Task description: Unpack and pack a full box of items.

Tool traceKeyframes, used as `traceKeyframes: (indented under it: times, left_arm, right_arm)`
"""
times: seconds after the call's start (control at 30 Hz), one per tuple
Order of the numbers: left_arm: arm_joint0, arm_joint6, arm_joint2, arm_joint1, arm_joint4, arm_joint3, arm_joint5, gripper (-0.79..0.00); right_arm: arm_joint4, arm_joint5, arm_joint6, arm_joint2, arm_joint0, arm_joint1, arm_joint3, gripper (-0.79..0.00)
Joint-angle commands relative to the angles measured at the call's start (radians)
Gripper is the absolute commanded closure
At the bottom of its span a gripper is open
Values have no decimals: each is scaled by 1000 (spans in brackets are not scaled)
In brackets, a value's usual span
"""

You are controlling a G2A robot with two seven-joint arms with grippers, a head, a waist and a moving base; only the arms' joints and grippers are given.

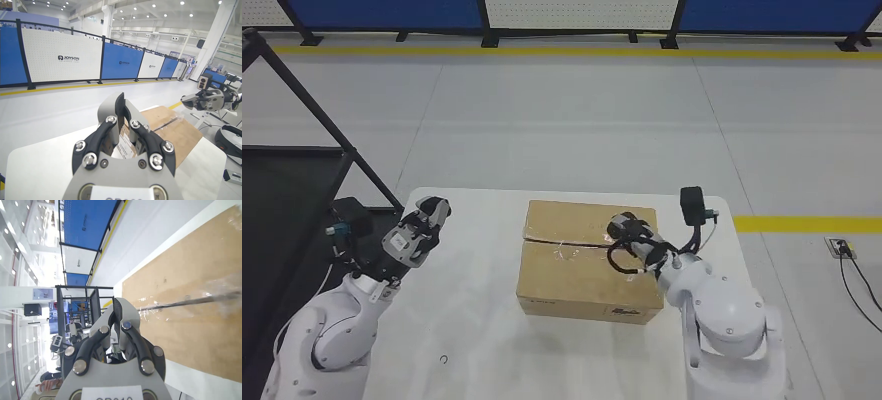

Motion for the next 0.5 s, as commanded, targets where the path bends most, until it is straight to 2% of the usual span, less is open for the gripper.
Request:
traceKeyframes:
  times: [0.0, 0.07, 0.1, 0.13, 0.17, 0.2, 0.23, 0.27, 0.3, 0.43, 0.47]
  left_arm:
    - [-7, -2, -2, 1, -7, 2, -5, 0]
    - [-15, -1, -7, 2, -17, 7, -9, 0]
    - [-20, -1, -10, 3, -22, 10, -8, -120]
    - [-25, -3, -13, 3, -25, 13, -7, -326]
    - [-31, -4, -16, 4, -29, 17, -4, -785]
    - [-37, -5, -19, 4, -29, 21, 3, -785]
    - [-43, -4, -21, 5, -28, 26, 15, -785]
    - [-50, -5, -20, 5, -29, 29, 26, -785]
    - [-57, -6, -18, 5, -31, 31, 33, -785]
    - [-61, -4, -17, 4, -31, 32, 35, -785]
    - [-62, -5, -17, 5, -31, 32, 36, -460]
  right_arm:
    - [29, 0, -8, 65, -30, 6, -45, 0]
    - [74, -13, -8, 129, -52, 12, -75, 0]
    - [94, -15, -16, 165, -64, 15, -83, 0]
    - [118, -20, -21, 198, -73, 18, -91, 0]
    - [147, -27, -22, 230, -82, 20, -95, 0]
    - [168, -34, -28, 264, -92, 24, -97, -62]
    - [191, -40, -34, 296, -101, 26, -96, -228]
    - [220, -46, -36, 326, -109, 29, -92, -489]
    - [238, -53, -39, 354, -117, 32, -86, -785]
    - [256, -91, -25, 412, -132, 45, -53, -785]
    - [259, -89, -27, 409, -132, 44, -56, -256]
